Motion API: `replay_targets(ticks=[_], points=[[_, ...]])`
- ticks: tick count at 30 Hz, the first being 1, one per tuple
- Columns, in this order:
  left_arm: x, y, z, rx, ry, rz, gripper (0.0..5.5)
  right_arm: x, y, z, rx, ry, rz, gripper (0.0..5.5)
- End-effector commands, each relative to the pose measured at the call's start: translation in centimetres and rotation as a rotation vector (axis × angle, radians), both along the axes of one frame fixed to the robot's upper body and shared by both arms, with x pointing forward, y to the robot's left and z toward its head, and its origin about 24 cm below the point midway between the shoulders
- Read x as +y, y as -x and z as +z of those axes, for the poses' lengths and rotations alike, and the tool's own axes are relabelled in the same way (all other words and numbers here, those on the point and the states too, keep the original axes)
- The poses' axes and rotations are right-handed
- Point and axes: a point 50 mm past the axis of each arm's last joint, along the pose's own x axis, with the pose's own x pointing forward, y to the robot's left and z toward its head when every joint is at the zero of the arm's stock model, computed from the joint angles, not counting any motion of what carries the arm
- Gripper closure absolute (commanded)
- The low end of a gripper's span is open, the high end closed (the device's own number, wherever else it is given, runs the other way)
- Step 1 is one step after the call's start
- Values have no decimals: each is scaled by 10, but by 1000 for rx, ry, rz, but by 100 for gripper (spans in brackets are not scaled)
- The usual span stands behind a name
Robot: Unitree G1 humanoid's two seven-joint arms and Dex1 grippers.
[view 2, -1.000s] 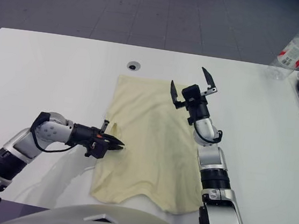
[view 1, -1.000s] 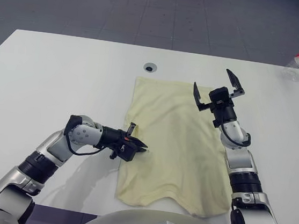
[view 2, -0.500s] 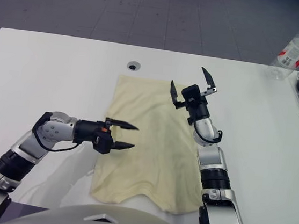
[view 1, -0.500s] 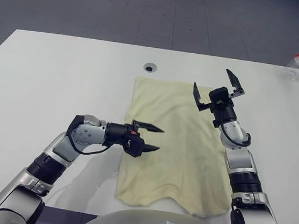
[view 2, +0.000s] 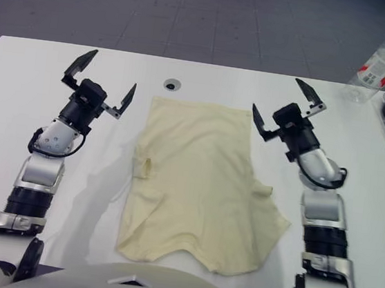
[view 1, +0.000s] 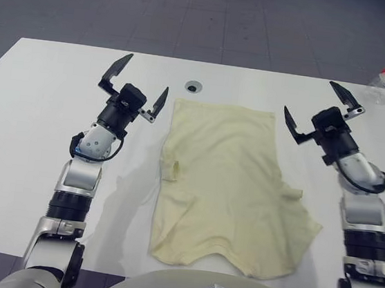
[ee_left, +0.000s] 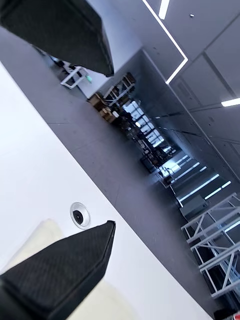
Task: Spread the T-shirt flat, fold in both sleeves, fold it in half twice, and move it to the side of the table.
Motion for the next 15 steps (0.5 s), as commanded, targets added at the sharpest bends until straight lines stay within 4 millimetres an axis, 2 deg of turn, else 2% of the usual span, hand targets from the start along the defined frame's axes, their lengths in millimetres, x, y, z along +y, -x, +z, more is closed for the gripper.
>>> replay_targets(ticks=[1, 4, 7, 11, 15], points=[[-6, 16, -21, 74, 65, 29, 12, -33, 28, 9, 208, 137, 102, 10], [-8, 20, -25, 96, 75, 40, 12, -48, 57, 8, 397, 186, 202, 10], [-7, 26, -28, 105, 86, 70, 12, -61, 76, 6, 569, 265, 264, 10], [-8, 31, -25, 98, 104, 90, 12, -76, 89, 8, 724, 345, 292, 10], [-9, 31, -21, 82, 114, 108, 12, -85, 96, 0, 841, 466, 300, 10]])
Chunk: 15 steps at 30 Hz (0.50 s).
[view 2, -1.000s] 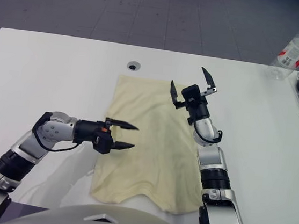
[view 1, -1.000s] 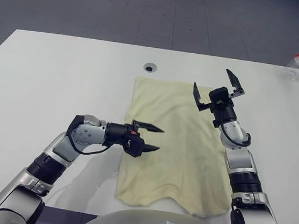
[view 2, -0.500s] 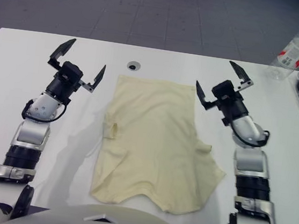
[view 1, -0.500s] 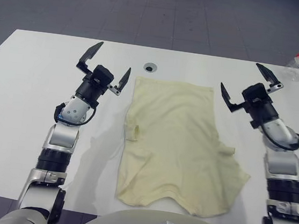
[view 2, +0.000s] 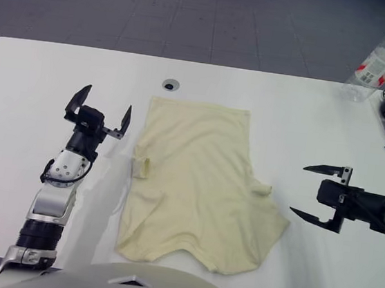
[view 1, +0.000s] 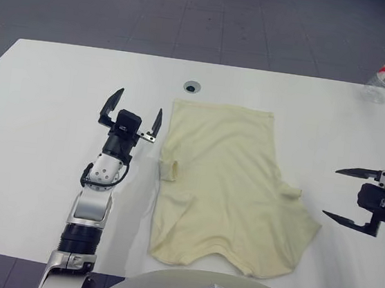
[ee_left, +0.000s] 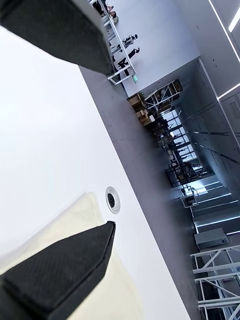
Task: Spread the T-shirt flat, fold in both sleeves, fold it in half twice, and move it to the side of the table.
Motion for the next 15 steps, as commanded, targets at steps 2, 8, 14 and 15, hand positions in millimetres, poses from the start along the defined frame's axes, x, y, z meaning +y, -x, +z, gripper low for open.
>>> replay_targets(ticks=[2, 8, 14, 15], points=[[1, 0, 3, -3, -1, 24, 12, -2, 4, -7, 78, 110, 62, 10], [0, 1, 3, -2, -12, 18, 12, 8, 1, -26, 75, 231, 165, 10], [-2, 3, 2, 12, -25, -9, 12, 12, 0, -32, 73, 279, 207, 10], [-3, 3, 2, 15, -28, -16, 10, 13, 0, -33, 77, 277, 215, 31]])
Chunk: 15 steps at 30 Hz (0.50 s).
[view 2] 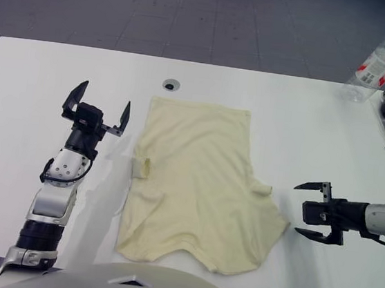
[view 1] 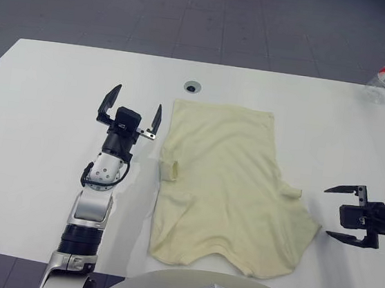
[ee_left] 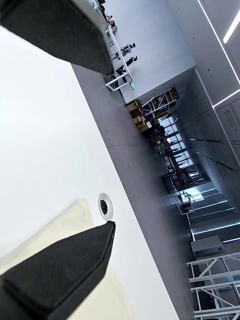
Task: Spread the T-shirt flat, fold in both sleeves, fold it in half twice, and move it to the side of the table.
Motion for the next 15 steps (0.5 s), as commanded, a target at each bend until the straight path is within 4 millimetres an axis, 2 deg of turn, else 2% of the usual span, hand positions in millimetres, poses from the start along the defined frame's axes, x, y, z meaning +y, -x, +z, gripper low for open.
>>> replay_targets(ticks=[1, 2, 15], points=[[-2, 3, -2, 25, -20, -26, 10, 2, 3, -9, 36, 26, 24, 43], [-3, 3, -2, 26, -22, -30, 10, 4, 4, -10, 39, 22, 33, 47], [-1, 0, -2, 37, -3, -45, 10, 15, 11, -12, 53, 15, 96, 274]])
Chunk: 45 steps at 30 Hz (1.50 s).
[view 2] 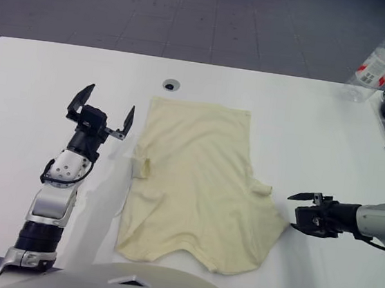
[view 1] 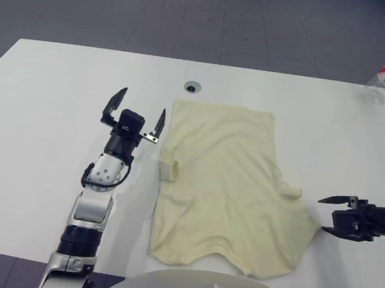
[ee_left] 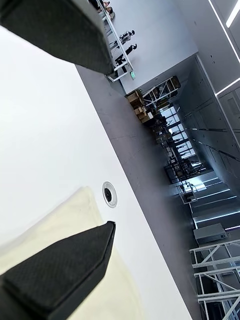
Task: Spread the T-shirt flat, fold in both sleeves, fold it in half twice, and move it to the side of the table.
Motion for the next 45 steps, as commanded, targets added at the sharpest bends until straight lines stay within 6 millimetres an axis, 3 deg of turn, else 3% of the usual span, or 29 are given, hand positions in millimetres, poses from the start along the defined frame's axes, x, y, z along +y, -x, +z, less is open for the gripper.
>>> replay_targets(ticks=[1, 15, 29, 38, 45], points=[[3, -2, 1, 8, 5, 1, 10, 5, 6, -6, 34, -8, 15, 290], [5, -4, 2, 5, 0, 2, 10, 8, 8, -5, 32, -4, 33, 545], [7, -6, 1, 5, -5, 6, 10, 10, 5, -2, -1, -5, 53, 548], [6, -8, 0, 3, -10, 2, 10, 33, -7, 23, -112, -108, 112, 548], [3, -10, 0, 6, -19, -18, 10, 47, -8, 27, -116, -150, 151, 548]])
